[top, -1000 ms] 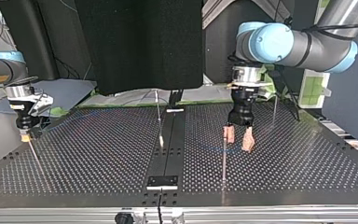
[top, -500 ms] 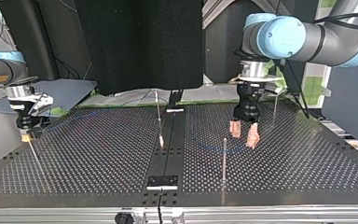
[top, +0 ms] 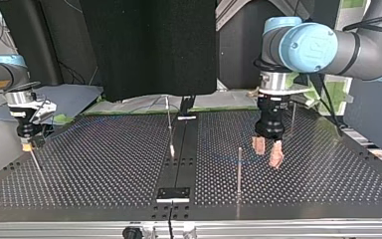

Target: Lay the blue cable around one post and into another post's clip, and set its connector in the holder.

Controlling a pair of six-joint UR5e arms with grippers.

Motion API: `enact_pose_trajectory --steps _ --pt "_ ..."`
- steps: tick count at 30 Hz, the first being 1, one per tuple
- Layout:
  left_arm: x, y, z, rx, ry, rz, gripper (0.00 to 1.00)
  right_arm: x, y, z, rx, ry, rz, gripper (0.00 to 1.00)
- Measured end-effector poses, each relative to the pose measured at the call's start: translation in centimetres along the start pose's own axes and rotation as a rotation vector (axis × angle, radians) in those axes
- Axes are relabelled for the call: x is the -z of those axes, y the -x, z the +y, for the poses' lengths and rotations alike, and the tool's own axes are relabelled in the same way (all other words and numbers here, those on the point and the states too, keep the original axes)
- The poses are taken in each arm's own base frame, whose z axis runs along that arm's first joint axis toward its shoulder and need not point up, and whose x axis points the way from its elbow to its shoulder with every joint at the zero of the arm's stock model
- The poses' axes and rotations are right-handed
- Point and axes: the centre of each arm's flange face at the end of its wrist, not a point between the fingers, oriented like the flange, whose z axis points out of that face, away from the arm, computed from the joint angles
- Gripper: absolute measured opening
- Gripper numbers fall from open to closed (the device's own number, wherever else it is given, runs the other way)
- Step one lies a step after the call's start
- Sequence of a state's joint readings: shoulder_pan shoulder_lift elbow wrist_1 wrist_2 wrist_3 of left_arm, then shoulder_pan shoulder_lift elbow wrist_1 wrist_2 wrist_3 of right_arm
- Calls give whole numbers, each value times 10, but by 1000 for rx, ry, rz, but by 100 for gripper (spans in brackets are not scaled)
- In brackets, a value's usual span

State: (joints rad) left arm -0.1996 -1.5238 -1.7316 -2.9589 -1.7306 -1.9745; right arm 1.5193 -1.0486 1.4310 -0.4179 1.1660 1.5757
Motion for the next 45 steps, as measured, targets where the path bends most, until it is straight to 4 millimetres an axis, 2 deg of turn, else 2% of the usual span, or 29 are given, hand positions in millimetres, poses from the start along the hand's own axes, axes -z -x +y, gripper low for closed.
enact_pose_trajectory --steps 15,26,45 --pt "4 48 -38 -142 -42 10 100 0 0 1 0 1 0 100" --pt "20 39 -48 -270 -65 117 100 0 1 -1 2 -1 -4 100" --pt "47 22 -50 -476 -51 284 100 1 2 -4 2 -4 -14 100"
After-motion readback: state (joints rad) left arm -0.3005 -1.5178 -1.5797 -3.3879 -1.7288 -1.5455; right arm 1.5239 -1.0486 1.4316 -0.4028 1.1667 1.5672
